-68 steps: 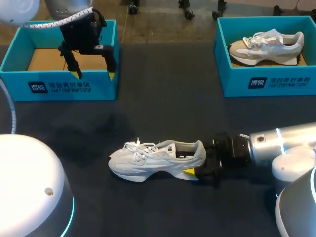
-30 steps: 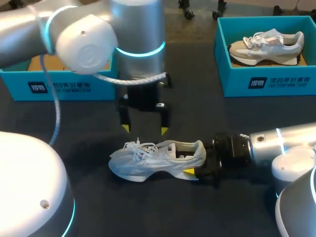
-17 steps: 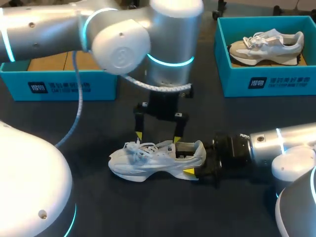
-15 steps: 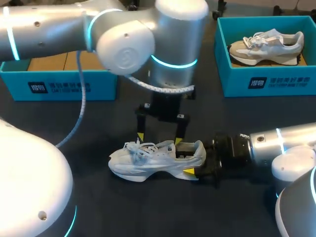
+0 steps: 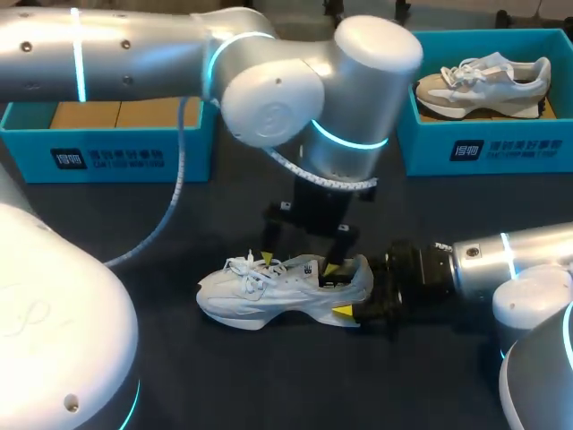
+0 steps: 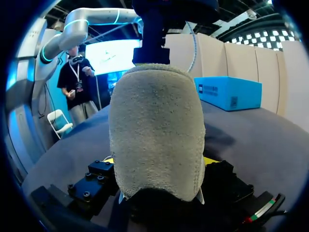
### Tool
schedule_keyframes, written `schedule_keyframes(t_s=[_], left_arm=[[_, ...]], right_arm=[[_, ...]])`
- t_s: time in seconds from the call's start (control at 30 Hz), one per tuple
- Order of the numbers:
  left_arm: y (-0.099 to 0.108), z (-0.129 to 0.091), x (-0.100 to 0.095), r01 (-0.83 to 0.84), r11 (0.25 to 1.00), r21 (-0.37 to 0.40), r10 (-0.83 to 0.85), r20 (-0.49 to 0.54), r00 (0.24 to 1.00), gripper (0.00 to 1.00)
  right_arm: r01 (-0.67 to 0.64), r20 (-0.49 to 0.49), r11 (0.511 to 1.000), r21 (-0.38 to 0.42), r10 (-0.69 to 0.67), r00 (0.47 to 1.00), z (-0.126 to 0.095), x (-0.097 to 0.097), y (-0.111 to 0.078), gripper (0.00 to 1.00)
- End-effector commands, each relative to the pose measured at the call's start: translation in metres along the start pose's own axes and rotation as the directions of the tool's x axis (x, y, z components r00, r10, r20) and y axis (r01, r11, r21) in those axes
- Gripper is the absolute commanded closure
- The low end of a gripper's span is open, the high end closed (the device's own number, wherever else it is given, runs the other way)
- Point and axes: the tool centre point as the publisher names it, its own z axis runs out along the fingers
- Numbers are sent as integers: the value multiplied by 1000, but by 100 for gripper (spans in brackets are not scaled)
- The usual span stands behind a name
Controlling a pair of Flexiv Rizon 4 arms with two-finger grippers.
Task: Take the shoe out of the shoebox, open the shoe tongue, remove and reinsert the insole, then place the shoe into the shoebox
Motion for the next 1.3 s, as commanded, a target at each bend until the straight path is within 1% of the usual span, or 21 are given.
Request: schedule_keyframes(t_s=[0.03, 0.23, 0.33, 0.4, 0.47, 0.57, 0.63, 0.67, 0.7, 0.77, 0.87, 1.07, 1.17, 1.3], left_arm=[[-4, 9, 11, 12, 1000, -19, -11, 79, 997, 0], [-6, 22, 4, 20, 1000, -18, -17, 139, 990, 0], [-5, 24, -1, 24, 1000, -21, -20, 152, 988, 0], [-5, 25, -3, 28, 999, -25, -24, 155, 988, 3], [-5, 24, -8, 31, 999, -35, -25, 154, 988, 9], [-2, 21, -13, 28, 999, -41, -22, 146, 989, 24], [-1, 19, -16, 26, 999, -43, -20, 137, 990, 31], [0, 17, -18, 22, 999, -42, -16, 129, 992, 40], [1, 16, -20, 16, 999, -35, -12, 120, 993, 44], [4, 13, -24, 7, 1000, -22, -4, 108, 994, 50], [8, 9, -27, 1, 1000, -6, 0, 92, 996, 56], [11, 5, -28, -7, 1000, 3, 6, 57, 998, 61], [11, 4, -27, -9, 1000, 3, 9, 44, 999, 72], [13, 3, -28, -10, 1000, 12, 10, 18, 1000, 89]], right_arm=[[0, 0, 1000, 2, 0, 1000, 2, -2, -2, 100], [0, 0, 1000, 2, 0, 1000, 2, -2, -2, 100], [0, 0, 1000, 2, 0, 1000, 2, -2, -2, 100], [0, 0, 1000, 2, 0, 1000, 2, -2, -2, 100], [0, 0, 1000, 2, 0, 1000, 2, -2, -2, 100], [0, 0, 1000, 2, 0, 1000, 2, -2, -2, 100], [0, 0, 1000, 2, 0, 1000, 2, -2, -2, 100], [0, 0, 1000, 2, 0, 1000, 2, -2, -2, 100], [0, 0, 1000, 2, 0, 1000, 2, -2, -2, 100], [0, 0, 1000, 2, 0, 1000, 2, -2, -2, 100], [0, 0, 1000, 2, 0, 1000, 2, -2, -2, 100], [0, 0, 1000, 2, 0, 1000, 2, -2, -2, 100], [0, 0, 1000, 2, 0, 1000, 2, -2, -2, 100], [0, 0, 1000, 2, 0, 1000, 2, -2, -2, 100]])
